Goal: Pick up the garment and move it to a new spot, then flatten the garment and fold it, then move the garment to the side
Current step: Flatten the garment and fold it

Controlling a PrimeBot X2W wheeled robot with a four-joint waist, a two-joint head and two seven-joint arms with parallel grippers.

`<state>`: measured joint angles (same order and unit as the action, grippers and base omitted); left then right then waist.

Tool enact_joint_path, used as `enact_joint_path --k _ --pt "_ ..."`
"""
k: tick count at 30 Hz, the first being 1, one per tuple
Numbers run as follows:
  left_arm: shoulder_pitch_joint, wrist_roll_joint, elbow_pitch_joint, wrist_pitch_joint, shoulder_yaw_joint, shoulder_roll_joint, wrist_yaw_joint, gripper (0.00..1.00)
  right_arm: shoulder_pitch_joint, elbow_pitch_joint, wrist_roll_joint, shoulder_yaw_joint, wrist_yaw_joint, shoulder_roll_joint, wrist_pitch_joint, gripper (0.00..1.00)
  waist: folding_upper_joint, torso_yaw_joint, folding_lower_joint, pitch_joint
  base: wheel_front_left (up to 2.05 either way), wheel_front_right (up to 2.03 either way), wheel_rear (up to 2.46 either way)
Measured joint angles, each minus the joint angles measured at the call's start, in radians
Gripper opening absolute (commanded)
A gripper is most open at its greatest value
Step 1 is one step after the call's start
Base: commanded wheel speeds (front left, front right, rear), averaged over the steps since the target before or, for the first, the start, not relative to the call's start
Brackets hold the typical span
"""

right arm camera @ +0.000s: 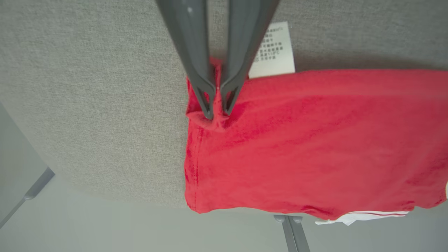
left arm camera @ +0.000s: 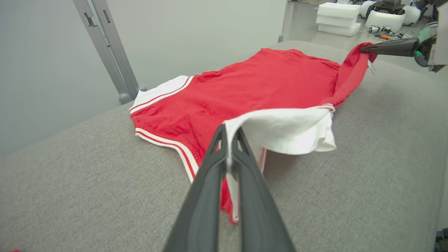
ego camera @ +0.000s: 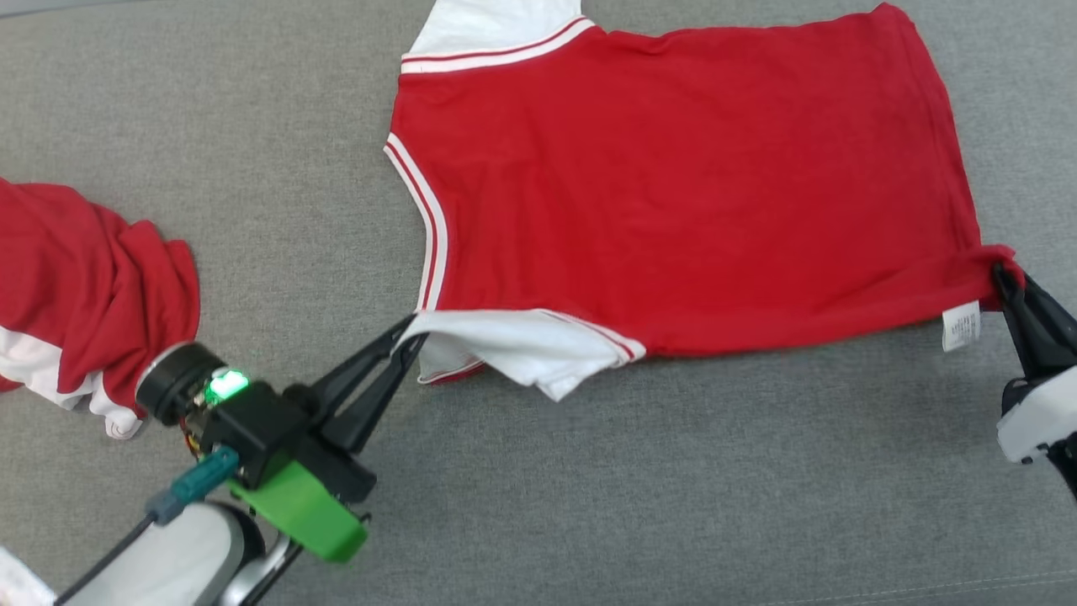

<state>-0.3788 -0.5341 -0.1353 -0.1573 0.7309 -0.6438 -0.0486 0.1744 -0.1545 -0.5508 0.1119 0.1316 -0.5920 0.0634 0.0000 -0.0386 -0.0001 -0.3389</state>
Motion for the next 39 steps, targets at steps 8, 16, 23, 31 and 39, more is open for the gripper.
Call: enact_joint_path --k 8,16,23,31,39 --pt "-0.177 0.04 0.156 -0.022 0.015 0.046 -0.05 0.0 0.132 -0.101 0.027 0.007 0.0 0.006 0.019 0.0 0.0 0.013 0.0 -0.052 0.0 0.0 0.0" --pt "-0.333 0.062 0.283 -0.045 0.056 0.081 -0.074 0.0 0.252 -0.186 0.038 0.03 0.0 0.021 0.03 0.0 0.0 0.016 0.0 -0.106 0.0 0.0 0.0" --pt "-0.399 0.047 0.385 -0.07 0.087 0.124 -0.079 1.0 0.324 -0.237 0.006 0.061 0.0 0.049 0.077 1.0 0.0 0.011 0.0 -0.151 0.0 0.0 0.0" --pt "-0.247 -0.004 0.331 -0.1 0.021 0.114 -0.011 1.0 0.206 -0.159 -0.02 0.047 0.0 0.038 0.181 1.0 0.0 0.003 0.0001 -0.116 0.0 0.0 0.0" --pt "-0.017 -0.095 0.271 -0.104 -0.011 0.155 0.044 1.0 0.032 -0.083 -0.016 -0.006 0.0 0.105 0.195 1.0 0.0 0.0 0.0 -0.048 0.0 0.0 0.0"
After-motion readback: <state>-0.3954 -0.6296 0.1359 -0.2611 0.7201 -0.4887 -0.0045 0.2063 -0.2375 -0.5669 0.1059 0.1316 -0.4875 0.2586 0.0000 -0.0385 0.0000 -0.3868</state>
